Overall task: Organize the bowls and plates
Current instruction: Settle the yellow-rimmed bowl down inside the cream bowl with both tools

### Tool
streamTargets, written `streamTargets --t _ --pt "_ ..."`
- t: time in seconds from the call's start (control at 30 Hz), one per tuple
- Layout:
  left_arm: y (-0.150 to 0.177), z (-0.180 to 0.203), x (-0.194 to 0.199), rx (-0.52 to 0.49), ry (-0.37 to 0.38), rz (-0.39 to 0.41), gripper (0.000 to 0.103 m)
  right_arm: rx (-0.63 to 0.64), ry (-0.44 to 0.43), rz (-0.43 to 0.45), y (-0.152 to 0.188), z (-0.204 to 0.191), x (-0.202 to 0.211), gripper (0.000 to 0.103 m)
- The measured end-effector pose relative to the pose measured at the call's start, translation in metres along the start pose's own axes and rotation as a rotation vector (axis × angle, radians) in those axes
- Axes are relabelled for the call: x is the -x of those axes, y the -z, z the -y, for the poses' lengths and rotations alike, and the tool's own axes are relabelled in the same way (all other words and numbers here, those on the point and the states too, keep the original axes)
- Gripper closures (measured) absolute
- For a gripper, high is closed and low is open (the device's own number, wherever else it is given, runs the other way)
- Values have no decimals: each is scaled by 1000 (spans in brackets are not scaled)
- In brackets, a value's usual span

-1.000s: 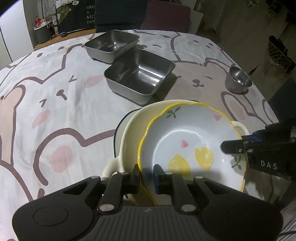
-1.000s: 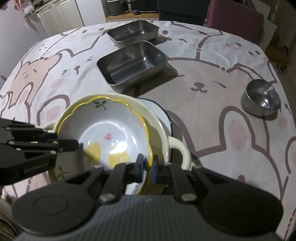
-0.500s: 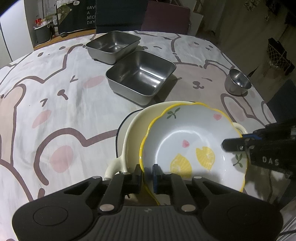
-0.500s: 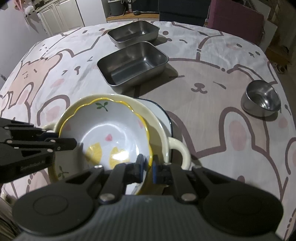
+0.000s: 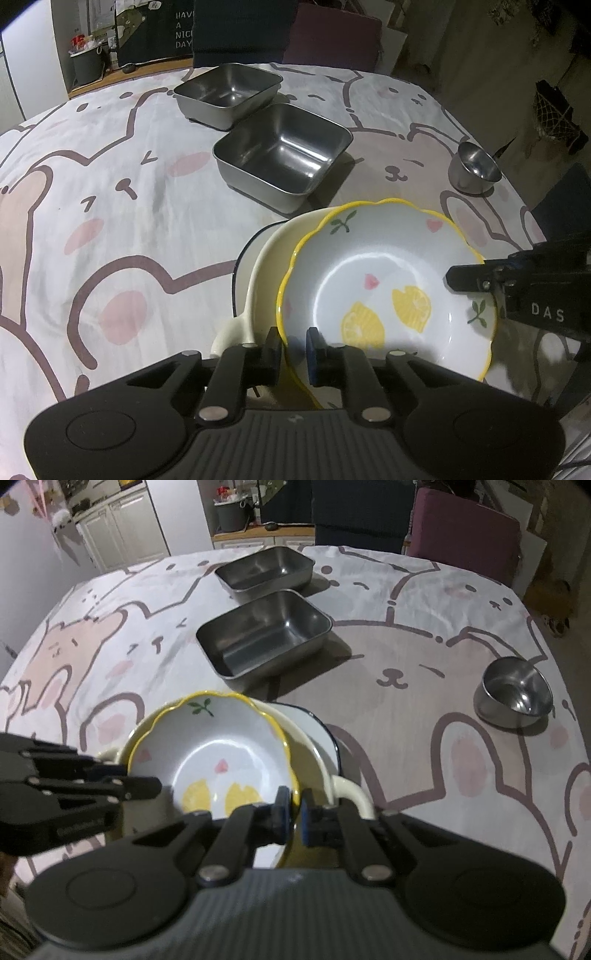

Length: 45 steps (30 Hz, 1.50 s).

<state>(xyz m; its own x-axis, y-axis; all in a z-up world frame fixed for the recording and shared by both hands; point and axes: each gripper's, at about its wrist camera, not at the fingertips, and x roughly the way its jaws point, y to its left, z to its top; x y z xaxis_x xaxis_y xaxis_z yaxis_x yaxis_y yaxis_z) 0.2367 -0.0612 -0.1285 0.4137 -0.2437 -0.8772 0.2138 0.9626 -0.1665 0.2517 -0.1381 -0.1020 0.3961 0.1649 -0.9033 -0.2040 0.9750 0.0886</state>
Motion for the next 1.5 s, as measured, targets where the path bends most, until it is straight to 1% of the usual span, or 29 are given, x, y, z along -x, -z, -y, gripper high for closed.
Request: streamTargets --t 0.3,0.57,0.73,1.0,1.07,1.3,1.37,1.5 --pt "0 -1 2 0 2 7 88 6 0 -10 1 -1 -1 96" --pt "0 -1 4 2 5 8 89 -45 -34 -71 0 7 -15 95" --pt "0 0 6 -7 0 15 89 -78 -47 -89 0 9 -19 95" --pt "1 -3 10 -9 8 22 91 -91 -47 -118 -1 10 -27 93" --pt "1 -3 10 -9 8 22 93 -99 -47 -118 -1 11 -27 93" --pt "1 -3 10 -9 11 23 93 -103 -46 -113 -1 11 -25 93" --pt "1 -3 10 -10 6 24 94 -111 -42 -93 -1 13 -20 94" --pt "1 -5 11 -5 10 24 94 -163 -76 -47 -3 24 -8 99"
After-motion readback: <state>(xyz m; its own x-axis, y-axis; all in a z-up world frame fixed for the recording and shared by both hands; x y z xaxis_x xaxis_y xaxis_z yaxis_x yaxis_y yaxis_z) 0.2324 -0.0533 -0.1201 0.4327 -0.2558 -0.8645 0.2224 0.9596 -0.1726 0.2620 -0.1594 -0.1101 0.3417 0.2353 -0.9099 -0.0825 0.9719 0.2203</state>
